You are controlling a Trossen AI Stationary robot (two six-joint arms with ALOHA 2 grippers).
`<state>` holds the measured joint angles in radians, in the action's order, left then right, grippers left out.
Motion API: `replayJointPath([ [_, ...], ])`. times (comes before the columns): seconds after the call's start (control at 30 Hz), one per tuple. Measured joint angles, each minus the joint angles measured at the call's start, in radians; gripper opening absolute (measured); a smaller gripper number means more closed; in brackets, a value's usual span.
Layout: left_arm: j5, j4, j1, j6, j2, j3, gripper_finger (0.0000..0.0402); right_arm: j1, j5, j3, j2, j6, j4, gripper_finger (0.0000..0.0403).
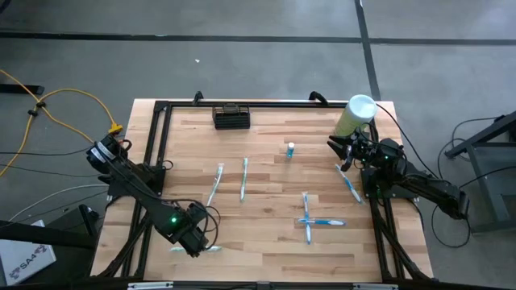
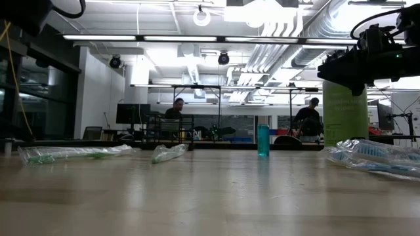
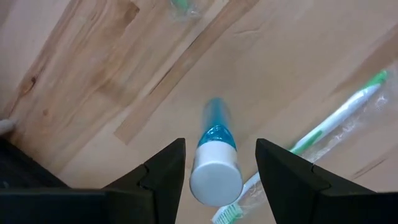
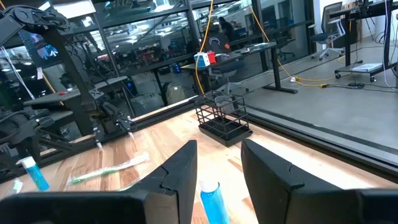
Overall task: Pick & Place toothbrushing station
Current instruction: Put the bottom blue mouthwash bottle into the wire organizer
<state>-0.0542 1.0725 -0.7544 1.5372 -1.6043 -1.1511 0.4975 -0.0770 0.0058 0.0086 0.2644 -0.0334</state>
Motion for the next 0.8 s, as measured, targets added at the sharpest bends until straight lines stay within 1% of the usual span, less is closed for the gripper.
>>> replayJointPath([
  [0.17, 0.025, 0.007, 0.000, 0.057, 0.000, 0.000, 0.0189, 0.000, 0.000, 0.000, 0.000, 0.000, 0.000, 0.0117],
  [0.5, 0.022, 0.016, 0.000, 0.019, 0.000, 0.000, 0.0189, 0.000, 0.000, 0.000, 0.000, 0.000, 0.000, 0.0117],
  [0.8, 0.017, 0.015, -0.001, 0.023, -0.022, 0.003, 0.0189, 0.000, 0.000, 0.000, 0.000, 0.000, 0.000, 0.0117],
])
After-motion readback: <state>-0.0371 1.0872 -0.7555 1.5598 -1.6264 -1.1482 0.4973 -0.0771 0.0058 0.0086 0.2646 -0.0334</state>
